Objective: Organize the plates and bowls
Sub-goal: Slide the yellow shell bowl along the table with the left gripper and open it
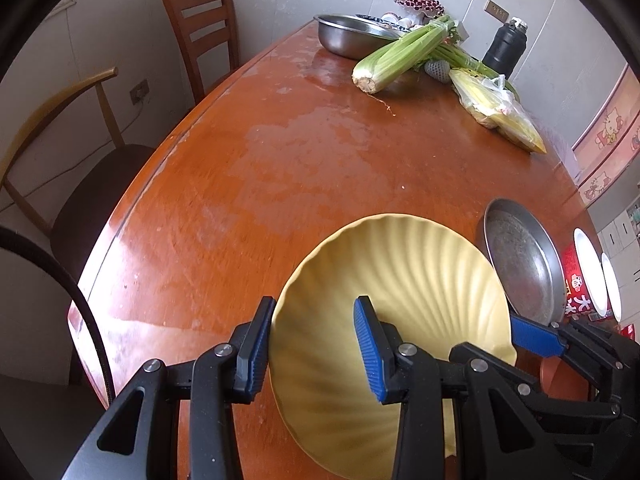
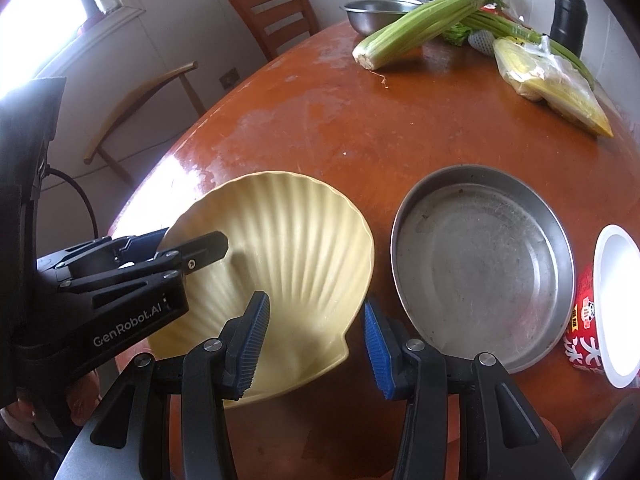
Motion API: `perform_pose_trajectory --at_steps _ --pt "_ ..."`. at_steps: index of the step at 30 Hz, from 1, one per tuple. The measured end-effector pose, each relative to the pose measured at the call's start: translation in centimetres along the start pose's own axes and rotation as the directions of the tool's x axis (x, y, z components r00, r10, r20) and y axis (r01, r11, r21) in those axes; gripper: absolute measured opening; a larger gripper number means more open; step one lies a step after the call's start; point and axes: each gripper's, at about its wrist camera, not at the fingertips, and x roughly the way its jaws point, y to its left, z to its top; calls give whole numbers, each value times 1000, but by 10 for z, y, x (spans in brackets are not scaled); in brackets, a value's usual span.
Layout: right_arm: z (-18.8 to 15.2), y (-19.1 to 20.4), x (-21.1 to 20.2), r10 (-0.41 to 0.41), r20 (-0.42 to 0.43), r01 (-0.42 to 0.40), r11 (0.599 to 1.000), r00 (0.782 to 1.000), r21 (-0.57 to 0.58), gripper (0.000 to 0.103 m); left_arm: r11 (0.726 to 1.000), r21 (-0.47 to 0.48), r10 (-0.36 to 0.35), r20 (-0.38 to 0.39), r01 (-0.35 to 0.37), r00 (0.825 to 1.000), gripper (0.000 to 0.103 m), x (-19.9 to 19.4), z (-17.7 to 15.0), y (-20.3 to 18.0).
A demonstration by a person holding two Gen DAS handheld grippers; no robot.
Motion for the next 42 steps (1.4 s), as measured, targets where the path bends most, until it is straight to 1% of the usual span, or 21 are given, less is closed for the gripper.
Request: perform_pose_trajectory --at_steps 8,12,14,19,22,30,37,42 --pt "-4 -2 -5 4 8 -4 1000 1000 9 50 1000 6 -16 8 16 1000 40 0 1 1" --pt "-10 -4 -11 -8 20 7 1000 1000 14 50 1000 9 -19 16 19 1000 40 -2 1 0" --pt "-12 -5 -16 -11 33 10 1000 999 16 50 1000 10 -14 37 14 999 40 -7 2 1" --pt "-16 -8 -33 -29 88 27 999 996 21 50 999 22 28 91 -30 995 40 -23 4 1" --pt "-18 -10 -43 -34 112 32 999 993 22 50 999 34 26 115 -30 993 41 -34 3 -3" --pt "-27 -15 -70 -36 162 34 999 986 15 50 996 86 6 155 -19 988 46 -59 -7 -26" --pt "-41 -28 -87 -44 179 40 999 983 24 50 993 120 -24 158 5 987 46 -71 -20 -47" --pt "-55 -33 -100 -48 194 42 999 980 32 50 990 142 -33 160 10 987 47 -78 -29 -61"
